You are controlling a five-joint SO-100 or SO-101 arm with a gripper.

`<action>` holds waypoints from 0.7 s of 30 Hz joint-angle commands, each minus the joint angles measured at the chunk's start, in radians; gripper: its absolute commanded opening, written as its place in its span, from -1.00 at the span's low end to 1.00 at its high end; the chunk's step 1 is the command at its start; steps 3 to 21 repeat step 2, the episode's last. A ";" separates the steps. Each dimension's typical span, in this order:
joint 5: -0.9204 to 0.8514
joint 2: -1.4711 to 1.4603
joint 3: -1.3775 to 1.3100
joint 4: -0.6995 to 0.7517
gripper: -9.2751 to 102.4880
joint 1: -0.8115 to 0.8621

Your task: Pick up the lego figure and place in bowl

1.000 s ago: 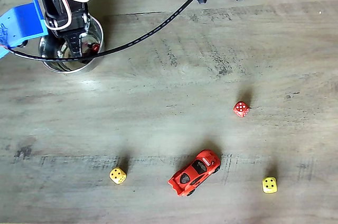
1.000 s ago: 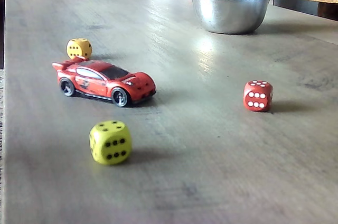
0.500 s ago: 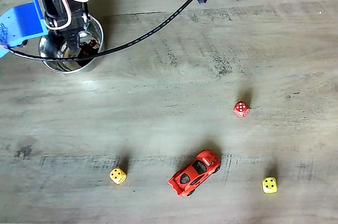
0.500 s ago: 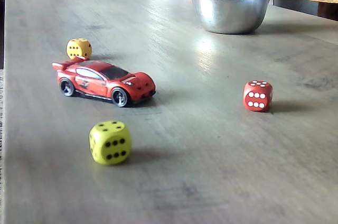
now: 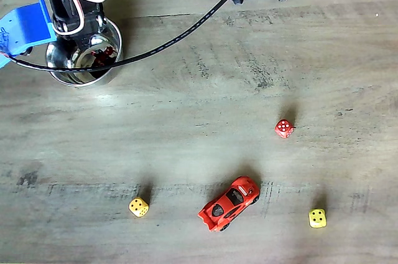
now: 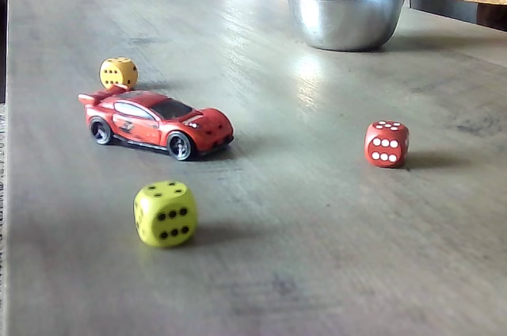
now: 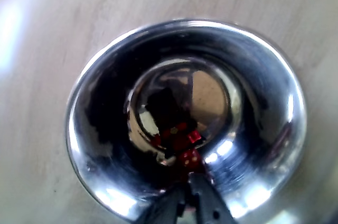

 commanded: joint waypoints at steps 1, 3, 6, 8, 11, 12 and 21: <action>0.002 0.023 -0.025 -0.014 -0.84 -0.011; 0.002 0.023 -0.025 -0.014 -0.84 -0.020; 0.002 0.023 -0.025 -0.014 -0.84 -0.020; 0.002 0.023 -0.025 -0.014 -0.84 -0.020; 0.002 0.023 -0.025 -0.014 -0.84 -0.020; 0.002 0.023 -0.025 -0.014 -0.84 -0.020; 0.002 0.023 -0.025 -0.014 -0.84 -0.020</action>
